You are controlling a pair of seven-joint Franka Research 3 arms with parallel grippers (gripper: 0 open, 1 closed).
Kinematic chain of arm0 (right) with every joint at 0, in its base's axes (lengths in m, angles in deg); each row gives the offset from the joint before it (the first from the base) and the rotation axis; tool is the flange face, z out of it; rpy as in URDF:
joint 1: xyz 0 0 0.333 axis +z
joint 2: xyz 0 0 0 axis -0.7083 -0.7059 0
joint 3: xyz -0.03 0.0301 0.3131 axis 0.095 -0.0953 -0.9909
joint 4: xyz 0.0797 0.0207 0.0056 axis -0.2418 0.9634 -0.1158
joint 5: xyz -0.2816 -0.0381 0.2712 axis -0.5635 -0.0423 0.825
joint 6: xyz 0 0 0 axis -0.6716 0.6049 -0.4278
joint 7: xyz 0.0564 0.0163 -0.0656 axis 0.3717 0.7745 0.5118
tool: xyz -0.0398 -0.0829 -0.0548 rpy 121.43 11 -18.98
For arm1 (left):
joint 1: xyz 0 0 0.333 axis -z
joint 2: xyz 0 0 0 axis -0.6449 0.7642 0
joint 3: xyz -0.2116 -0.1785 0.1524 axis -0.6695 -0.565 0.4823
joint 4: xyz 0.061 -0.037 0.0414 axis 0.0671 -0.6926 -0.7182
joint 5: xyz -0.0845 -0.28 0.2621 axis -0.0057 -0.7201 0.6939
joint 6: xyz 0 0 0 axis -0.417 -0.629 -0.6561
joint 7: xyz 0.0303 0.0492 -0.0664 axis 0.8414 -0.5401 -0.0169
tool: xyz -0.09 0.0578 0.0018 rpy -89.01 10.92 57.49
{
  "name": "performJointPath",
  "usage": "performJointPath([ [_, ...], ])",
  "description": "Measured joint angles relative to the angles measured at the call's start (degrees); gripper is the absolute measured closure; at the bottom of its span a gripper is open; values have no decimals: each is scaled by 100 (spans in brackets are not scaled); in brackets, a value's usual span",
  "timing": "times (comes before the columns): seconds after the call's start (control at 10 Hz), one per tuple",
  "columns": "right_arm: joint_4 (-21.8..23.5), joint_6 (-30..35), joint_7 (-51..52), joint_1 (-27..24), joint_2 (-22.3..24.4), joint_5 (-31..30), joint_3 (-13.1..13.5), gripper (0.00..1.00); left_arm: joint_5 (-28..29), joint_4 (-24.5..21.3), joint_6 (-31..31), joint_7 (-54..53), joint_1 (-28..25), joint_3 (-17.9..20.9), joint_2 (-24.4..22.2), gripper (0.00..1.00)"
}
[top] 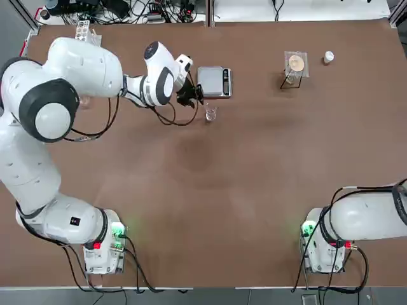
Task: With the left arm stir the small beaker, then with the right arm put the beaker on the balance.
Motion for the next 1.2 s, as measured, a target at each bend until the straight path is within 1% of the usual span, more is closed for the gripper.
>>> performJointPath([
  [0.2,0,29,3,1,0,-9,0,0,-1,7,1,0,6,-24,14,45],
  [0.6,0,45,8,1,0,-55,0,0,-1,101,252,0,5,-58,220,50],
  [0.9,6,30,9,2,-3,-87,-2,0,-1,141,319,0,5,-74,282,53],
  [1.1,22,-162,9,19,-31,-87,-11,0,-1,183,322,0,5,-84,305,56],
  [1.2,53,-265,9,29,-62,-87,-13,0,-2,198,323,0,5,-94,314,59],
])
